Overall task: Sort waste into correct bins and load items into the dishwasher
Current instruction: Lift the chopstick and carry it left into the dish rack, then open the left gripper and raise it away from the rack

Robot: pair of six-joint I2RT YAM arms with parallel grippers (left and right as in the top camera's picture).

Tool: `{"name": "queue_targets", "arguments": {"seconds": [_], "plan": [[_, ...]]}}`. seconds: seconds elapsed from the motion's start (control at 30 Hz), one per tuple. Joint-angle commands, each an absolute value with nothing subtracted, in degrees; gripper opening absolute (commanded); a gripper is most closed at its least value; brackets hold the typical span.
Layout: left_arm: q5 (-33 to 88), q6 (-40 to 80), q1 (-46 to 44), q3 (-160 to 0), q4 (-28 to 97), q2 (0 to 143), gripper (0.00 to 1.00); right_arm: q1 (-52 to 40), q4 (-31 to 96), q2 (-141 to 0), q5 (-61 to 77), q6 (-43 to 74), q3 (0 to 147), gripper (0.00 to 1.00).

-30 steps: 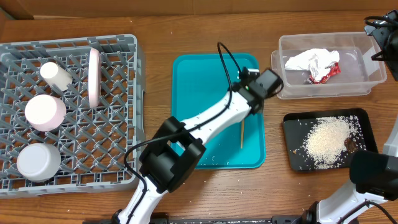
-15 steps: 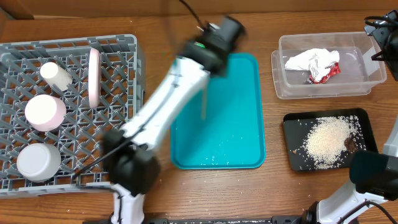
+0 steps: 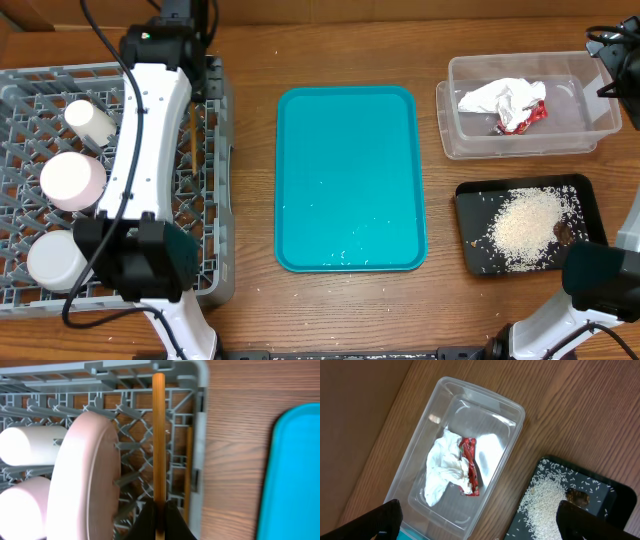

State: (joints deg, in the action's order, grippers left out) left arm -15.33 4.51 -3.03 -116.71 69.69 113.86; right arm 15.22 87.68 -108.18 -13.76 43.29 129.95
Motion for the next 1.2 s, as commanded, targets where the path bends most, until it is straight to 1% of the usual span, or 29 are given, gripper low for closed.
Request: {"name": "queue_targets", "arguments": {"seconds": [0.0, 0.17, 0.27, 0.4, 0.43, 0.47, 0.5, 0.53, 0.57, 0.73, 0.8, 0.9, 1.03, 1.17], "plan": [[-12.58, 1.23, -0.10, -116.29, 68.95, 118.24, 0.04, 15.18, 87.48, -107.31, -14.28, 43.46, 130.78, 1.00], [-10.44, 1.26, 0.73, -116.29, 68.95, 120.36, 0.05, 15.18, 87.48, -107.31, -14.28, 43.46, 130.78, 1.00], [-10.39, 1.26, 0.73, -116.33, 68.58, 120.25, 0.08, 15.18, 87.48, -107.31, -14.28, 43.46, 130.78, 1.00], [-10.33, 1.28, 0.73, -116.42, 68.53, 120.22, 0.18, 15.18, 87.48, -107.31, -14.28, 43.46, 130.78, 1.00], [-9.91, 1.26, 0.73, -116.42, 68.55, 120.22, 0.25, 15.18, 87.48, -107.31, -14.28, 43.46, 130.78, 1.00], [-9.08, 1.26, 0.73, -116.42, 68.55, 120.22, 0.35, 15.18, 87.48, -107.31, -14.28, 43.46, 130.78, 1.00], [-8.29, 1.28, 0.73, -116.49, 68.58, 120.20, 0.57, 15.18, 87.48, -107.31, -14.28, 43.46, 130.78, 1.00], [-7.25, 1.37, 0.73, -116.66, 68.66, 120.20, 0.82, 15.18, 87.48, -107.31, -14.28, 43.46, 130.78, 1.00], [-6.17, 1.74, 0.73, -116.99, 68.82, 120.20, 1.00, 15.18, 87.48, -107.31, -14.28, 43.46, 130.78, 1.00], [-0.99, 4.08, 0.73, -123.68, 74.19, 120.20, 1.00, 15.18, 87.48, -107.31, -14.28, 43.46, 130.78, 1.00], [2.04, 4.08, 0.73, -129.29, 77.93, 120.20, 1.00, 15.18, 87.48, -107.31, -14.28, 43.46, 130.78, 1.00], [9.32, 4.08, 0.73, -142.02, 84.55, 120.03, 1.00, 15.18, 87.48, -107.31, -14.28, 43.46, 130.78, 1.00], [16.38, 4.51, 0.73, -155.63, 90.54, 118.61, 1.00, 15.18, 87.48, -107.31, -14.28, 43.46, 130.78, 1.00], [16.49, 6.85, 0.73, -164.83, 96.82, 115.24, 1.00, 15.18, 87.48, -107.31, -14.28, 43.46, 130.78, 1.00]]}}
